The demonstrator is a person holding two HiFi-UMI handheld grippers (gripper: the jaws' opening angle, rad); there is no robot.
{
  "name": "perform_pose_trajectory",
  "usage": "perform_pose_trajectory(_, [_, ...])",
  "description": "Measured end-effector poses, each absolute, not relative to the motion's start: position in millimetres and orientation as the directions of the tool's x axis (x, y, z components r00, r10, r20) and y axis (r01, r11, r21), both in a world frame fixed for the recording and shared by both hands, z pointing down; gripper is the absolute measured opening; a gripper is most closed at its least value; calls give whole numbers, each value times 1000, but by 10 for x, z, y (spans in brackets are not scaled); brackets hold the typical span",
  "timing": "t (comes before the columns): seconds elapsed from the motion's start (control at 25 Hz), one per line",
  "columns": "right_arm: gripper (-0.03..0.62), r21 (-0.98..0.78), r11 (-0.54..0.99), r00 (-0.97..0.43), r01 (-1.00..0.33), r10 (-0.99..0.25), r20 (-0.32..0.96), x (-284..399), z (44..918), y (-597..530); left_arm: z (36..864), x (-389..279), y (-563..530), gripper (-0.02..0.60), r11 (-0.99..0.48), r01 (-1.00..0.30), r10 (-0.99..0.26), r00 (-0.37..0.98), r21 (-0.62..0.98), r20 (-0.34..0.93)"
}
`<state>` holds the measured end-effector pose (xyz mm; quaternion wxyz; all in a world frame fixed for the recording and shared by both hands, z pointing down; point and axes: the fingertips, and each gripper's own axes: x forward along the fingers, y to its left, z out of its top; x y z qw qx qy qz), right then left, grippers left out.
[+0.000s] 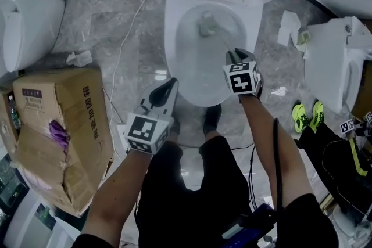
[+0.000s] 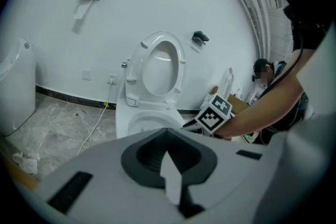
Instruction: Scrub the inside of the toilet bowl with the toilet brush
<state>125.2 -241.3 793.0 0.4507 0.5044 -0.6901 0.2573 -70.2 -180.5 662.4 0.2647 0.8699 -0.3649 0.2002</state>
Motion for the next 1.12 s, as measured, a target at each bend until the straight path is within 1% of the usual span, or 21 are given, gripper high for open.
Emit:
perform_pose_trajectory(0.2, [100, 90, 323, -61, -942, -431, 900, 1441, 7941, -2177, 6581, -585, -1778, 9, -605, -733, -516, 658, 310, 549])
perform_pose_trajectory(0.32, [100, 77, 323, -68, -943, -414, 908, 1479, 7910, -1974, 6465, -467, -1757, 9, -623, -717, -512, 676, 313, 530])
perform_pose_trajectory(0.64, [100, -18, 316, -131, -949, -342, 931, 1297, 7753, -1348, 6185, -348, -1584, 9, -660, -687, -488, 700, 305, 521])
perform_pose_trajectory(0.96, [100, -91, 292, -212, -952, -414, 885, 1114, 7075, -1176, 5722, -367, -1473, 9, -664, -682, -498, 709, 307, 499])
perform_pose_trajectory(1.12, [101, -96, 309, -237, -946, -461, 855, 1055, 6657, -1213, 5402, -319, -1478, 9, -683, -670, -508, 723, 293, 468])
